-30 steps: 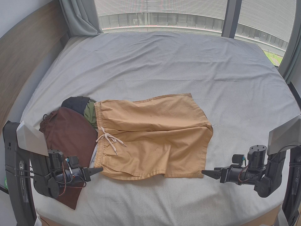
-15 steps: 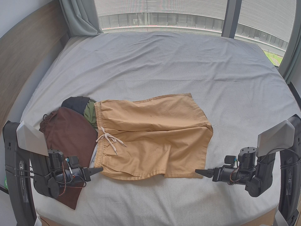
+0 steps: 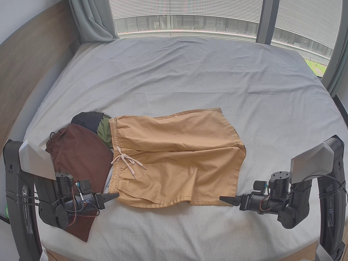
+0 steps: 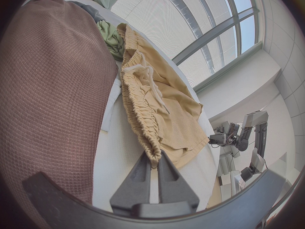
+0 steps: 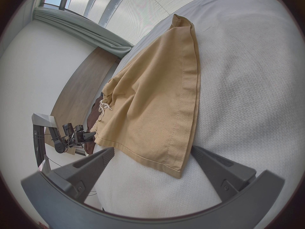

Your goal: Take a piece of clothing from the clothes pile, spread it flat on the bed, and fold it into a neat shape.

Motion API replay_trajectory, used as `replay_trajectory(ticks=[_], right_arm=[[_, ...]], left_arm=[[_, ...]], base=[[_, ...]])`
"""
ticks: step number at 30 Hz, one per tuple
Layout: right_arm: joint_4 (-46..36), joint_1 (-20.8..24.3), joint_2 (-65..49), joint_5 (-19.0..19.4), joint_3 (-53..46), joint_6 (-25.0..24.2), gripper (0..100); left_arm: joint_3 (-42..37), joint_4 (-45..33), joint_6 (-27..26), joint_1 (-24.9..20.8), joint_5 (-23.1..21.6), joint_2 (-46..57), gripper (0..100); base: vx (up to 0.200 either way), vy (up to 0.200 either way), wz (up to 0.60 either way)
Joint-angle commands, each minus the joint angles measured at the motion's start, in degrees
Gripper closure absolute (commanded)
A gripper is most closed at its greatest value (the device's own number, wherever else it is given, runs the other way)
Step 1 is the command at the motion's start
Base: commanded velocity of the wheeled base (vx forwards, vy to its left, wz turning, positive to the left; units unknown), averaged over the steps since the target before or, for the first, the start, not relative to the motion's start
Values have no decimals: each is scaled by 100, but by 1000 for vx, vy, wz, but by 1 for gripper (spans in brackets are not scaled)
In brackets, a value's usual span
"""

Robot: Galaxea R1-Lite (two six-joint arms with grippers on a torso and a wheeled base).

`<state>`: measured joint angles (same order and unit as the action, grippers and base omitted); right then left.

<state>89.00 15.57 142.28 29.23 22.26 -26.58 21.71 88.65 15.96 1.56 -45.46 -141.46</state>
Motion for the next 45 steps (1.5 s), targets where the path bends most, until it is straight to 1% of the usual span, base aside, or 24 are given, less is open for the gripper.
replay_trajectory(ticks=[1, 15, 23, 27, 32, 35, 45], right_arm=[[-32, 43, 63, 3, 15, -49, 100], [-41, -27, -25, -14, 6, -58, 100], [-50, -150, -420, -32, -459, 56, 100], [-50, -203, -569, -14, -811, 399, 100], [-50, -247, -596, -14, -1110, 680, 100], [-50, -247, -666, -5, -1268, 715, 100], [-50, -230, -965, 39, -1716, 821, 100]], left_arm=[[0, 3, -5, 2, -7, 4, 100], [-18, 3, 4, 20, -7, 13, 100], [-202, 3, -66, 55, -33, 163, 100], [-413, 3, -84, 64, -42, 409, 100], [-818, 3, -102, 55, -60, 707, 100], [-1002, 3, -181, 64, -68, 787, 100], [-1670, 3, -743, 72, -156, 795, 100]], base=[[0, 0, 0], [0, 0, 0], [0, 0, 0], [0, 0, 0], [0, 0, 0], [0, 0, 0], [0, 0, 0]])
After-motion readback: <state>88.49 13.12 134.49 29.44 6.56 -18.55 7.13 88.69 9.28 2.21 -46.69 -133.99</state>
